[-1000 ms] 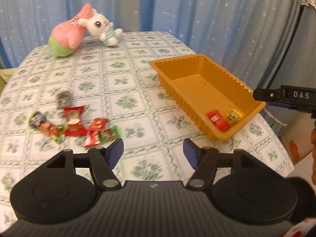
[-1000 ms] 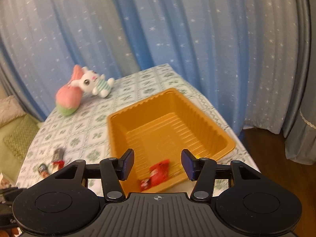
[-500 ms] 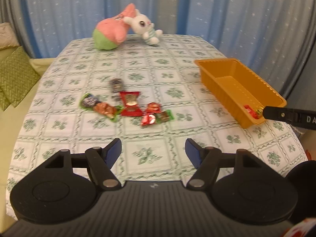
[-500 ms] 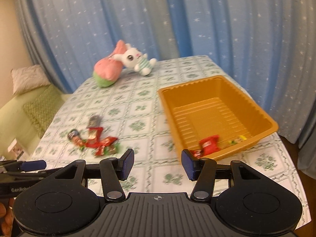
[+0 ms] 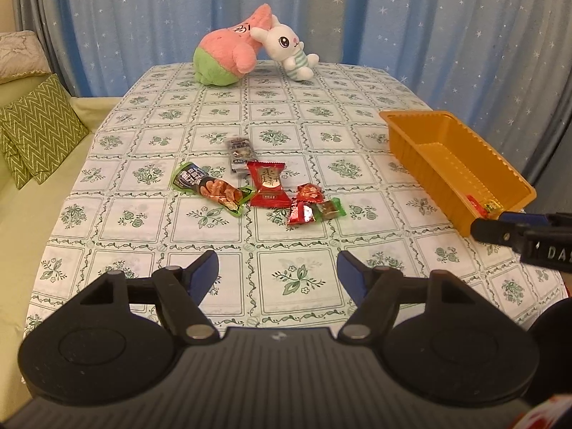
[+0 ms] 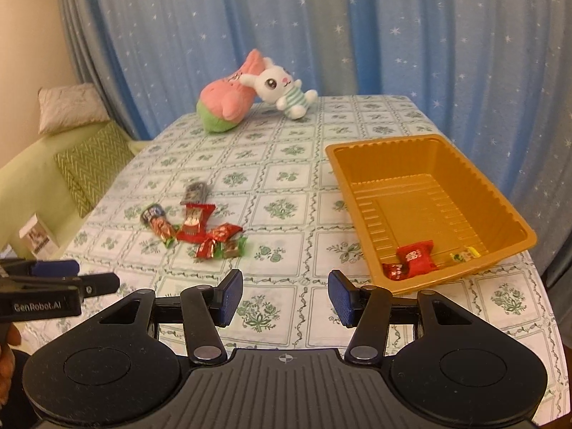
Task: Organize snacks
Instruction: 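Move both tools back over the remaining snacks, then grasp the dark red candy with the left tool while the right tool grasps the green-wrapped candy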
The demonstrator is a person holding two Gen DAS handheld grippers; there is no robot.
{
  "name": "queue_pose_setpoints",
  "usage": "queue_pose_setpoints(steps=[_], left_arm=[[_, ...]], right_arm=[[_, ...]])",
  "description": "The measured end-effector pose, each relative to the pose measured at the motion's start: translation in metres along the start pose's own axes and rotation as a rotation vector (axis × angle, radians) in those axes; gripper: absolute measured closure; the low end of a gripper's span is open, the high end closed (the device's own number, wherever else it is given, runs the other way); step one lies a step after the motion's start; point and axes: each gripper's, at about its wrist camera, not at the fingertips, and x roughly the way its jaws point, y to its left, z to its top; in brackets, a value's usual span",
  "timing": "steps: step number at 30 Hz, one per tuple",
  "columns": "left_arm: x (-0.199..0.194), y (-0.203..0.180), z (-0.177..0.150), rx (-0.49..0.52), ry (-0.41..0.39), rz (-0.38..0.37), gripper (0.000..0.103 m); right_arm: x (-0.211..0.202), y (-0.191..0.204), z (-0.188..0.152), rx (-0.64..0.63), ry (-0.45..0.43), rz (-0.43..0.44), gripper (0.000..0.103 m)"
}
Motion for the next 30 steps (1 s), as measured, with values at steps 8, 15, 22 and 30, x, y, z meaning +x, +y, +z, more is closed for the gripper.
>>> queue_pose_setpoints(steps=[8, 15, 22, 30], left_arm=[[0.035, 0.002, 0.01, -0.001, 0.023, -0.002, 0.034], [0.078, 0.0, 0.019, -0.003, 0.043, -0.003, 0.04], [0.119, -0.002, 0.029, 0.0, 0.053, -0.027, 0.053], [0.156, -0.006, 0.032, 0.009, 0.077, -0.068, 0.065]], right_arm=[[0.032, 0.0, -0.003, -0.03, 0.042, 0.009, 0.05], [0.063, -0.007, -0.004, -0.025, 0.074, 0.013, 0.05], [0.091, -0.012, -0.003, -0.011, 0.095, 0.016, 0.05], [0.111, -0.017, 0.001, 0.003, 0.104, 0.012, 0.05]])
